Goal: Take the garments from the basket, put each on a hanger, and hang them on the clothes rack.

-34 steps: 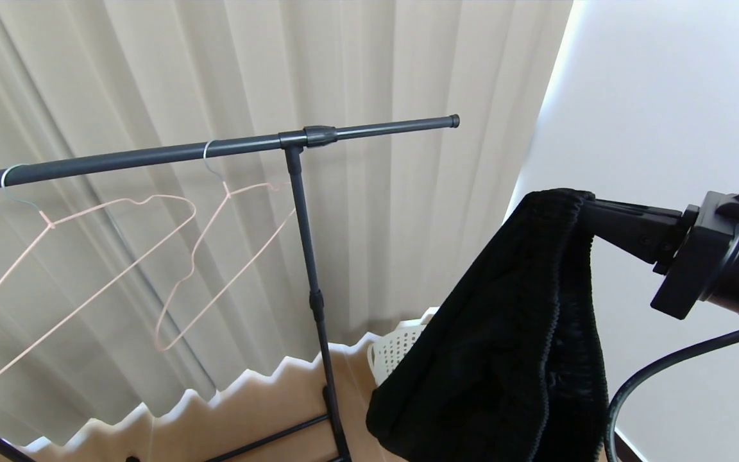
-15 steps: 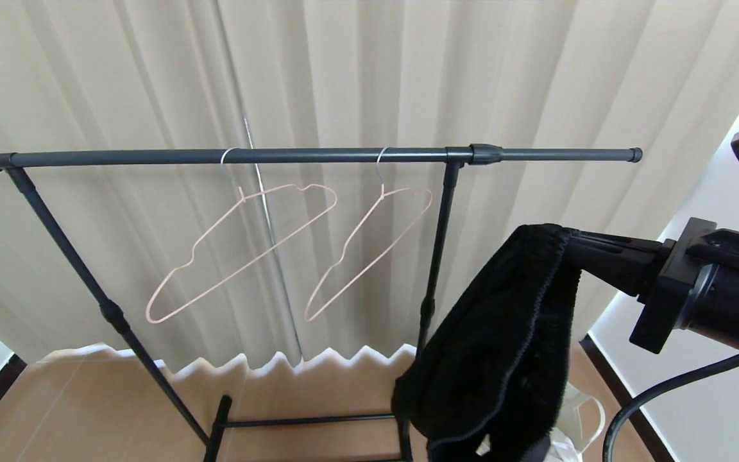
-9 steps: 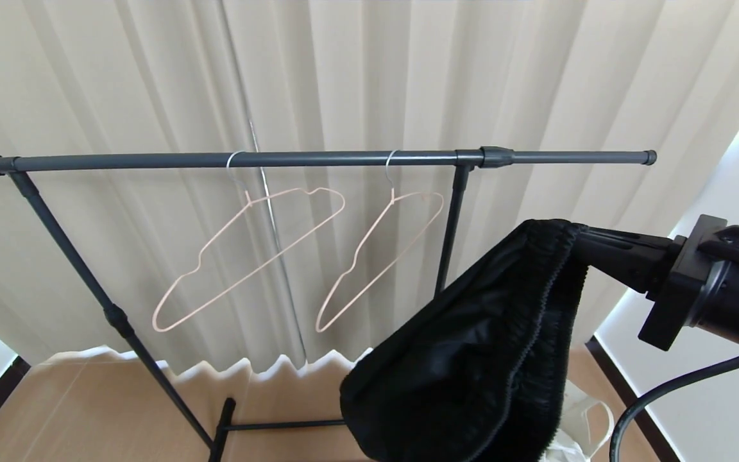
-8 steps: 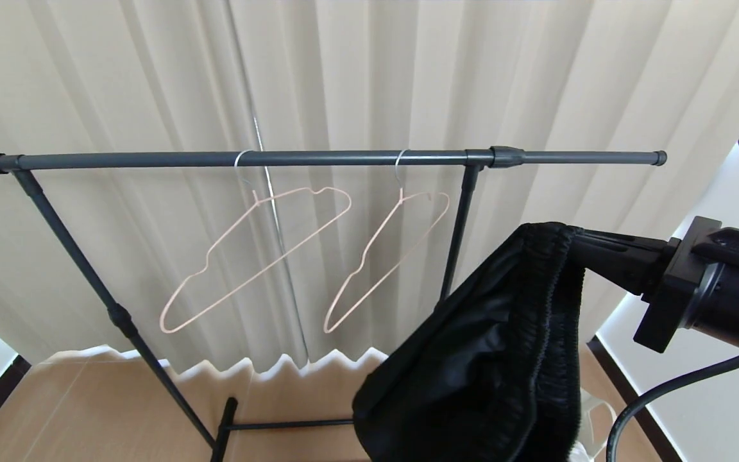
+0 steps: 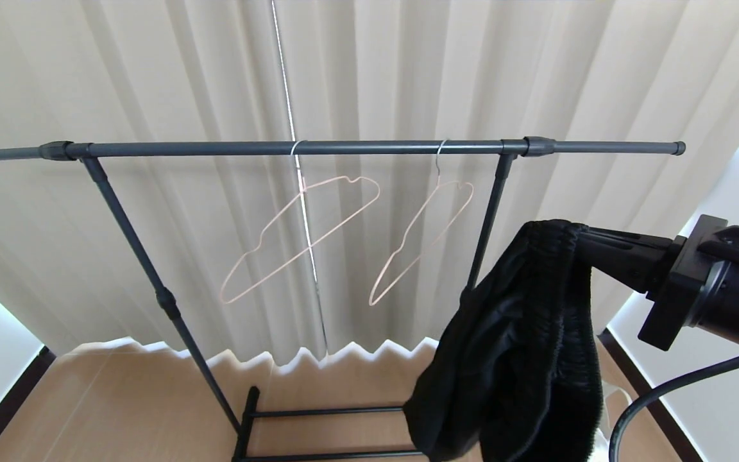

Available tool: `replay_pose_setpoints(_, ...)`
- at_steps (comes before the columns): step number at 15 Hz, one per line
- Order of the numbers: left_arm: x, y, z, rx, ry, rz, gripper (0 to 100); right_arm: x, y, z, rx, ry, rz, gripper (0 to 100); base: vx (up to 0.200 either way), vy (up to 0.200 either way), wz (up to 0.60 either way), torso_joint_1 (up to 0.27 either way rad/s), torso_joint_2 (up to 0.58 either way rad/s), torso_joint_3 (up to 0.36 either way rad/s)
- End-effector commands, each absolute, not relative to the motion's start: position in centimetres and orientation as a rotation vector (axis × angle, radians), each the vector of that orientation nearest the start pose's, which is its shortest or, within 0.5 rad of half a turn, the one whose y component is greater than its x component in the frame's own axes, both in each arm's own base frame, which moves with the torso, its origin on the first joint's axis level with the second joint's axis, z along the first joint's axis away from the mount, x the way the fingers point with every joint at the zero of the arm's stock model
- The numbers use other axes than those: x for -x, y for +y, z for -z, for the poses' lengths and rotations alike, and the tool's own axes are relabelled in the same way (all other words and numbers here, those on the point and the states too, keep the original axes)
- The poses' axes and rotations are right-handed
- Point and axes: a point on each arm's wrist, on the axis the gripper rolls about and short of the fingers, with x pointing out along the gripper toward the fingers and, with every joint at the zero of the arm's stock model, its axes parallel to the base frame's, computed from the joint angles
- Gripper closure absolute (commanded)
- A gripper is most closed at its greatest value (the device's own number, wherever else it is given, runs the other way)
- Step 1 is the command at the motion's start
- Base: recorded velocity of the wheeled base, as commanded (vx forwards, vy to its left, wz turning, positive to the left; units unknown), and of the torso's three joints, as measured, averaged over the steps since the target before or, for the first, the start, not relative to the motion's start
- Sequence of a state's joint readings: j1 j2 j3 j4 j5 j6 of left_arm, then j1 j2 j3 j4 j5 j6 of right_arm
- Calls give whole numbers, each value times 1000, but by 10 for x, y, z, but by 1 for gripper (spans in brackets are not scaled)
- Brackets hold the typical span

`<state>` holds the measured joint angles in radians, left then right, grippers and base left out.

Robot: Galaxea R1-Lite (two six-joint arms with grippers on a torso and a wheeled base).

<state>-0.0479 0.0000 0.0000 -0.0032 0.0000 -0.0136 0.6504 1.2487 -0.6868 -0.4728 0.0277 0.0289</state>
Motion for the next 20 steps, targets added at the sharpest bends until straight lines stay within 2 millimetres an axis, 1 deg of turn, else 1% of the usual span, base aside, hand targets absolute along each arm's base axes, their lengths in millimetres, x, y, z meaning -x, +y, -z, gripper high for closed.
replay_pose_setpoints(1,23,1,-76,12,-3,49,0,-155,119,-246,0,98,-679,100,-200,0,0,-2,2,7)
replay_pose_setpoints(5,23,1,-76,14,-3,49,0,-155,119,-246,0,98,-679,100,-200,0,0,2,1,0)
replay_pose_setpoints(11,23,1,-76,14,-3,48,0,-155,119,-245,4,103,-679,100,0,0,0,0,0,0)
replay_pose_setpoints(14,23,1,-76,14,-3,48,0,-155,119,-240,66,99,-682,100,0,0,0,0,0,0)
replay_pose_setpoints(15,23,1,-76,11,-1,48,0,-157,122,-238,109,99,-680,100,0,0,0,0,0,0)
replay_pose_setpoints(16,23,1,-75,11,0,46,0,-158,123,-236,111,107,-681,100,0,0,0,0,0,0)
replay_pose_setpoints(18,22,1,-76,11,9,24,0,-171,136,-227,130,155,-692,100,0,0,0,0,0,0)
replay_pose_setpoints(19,18,1,-77,10,58,30,0,-176,140,-227,130,161,-690,100,0,0,0,0,0,0)
replay_pose_setpoints(20,15,0,-84,9,97,41,0,-181,143,-227,132,167,-689,100,0,0,0,0,0,0)
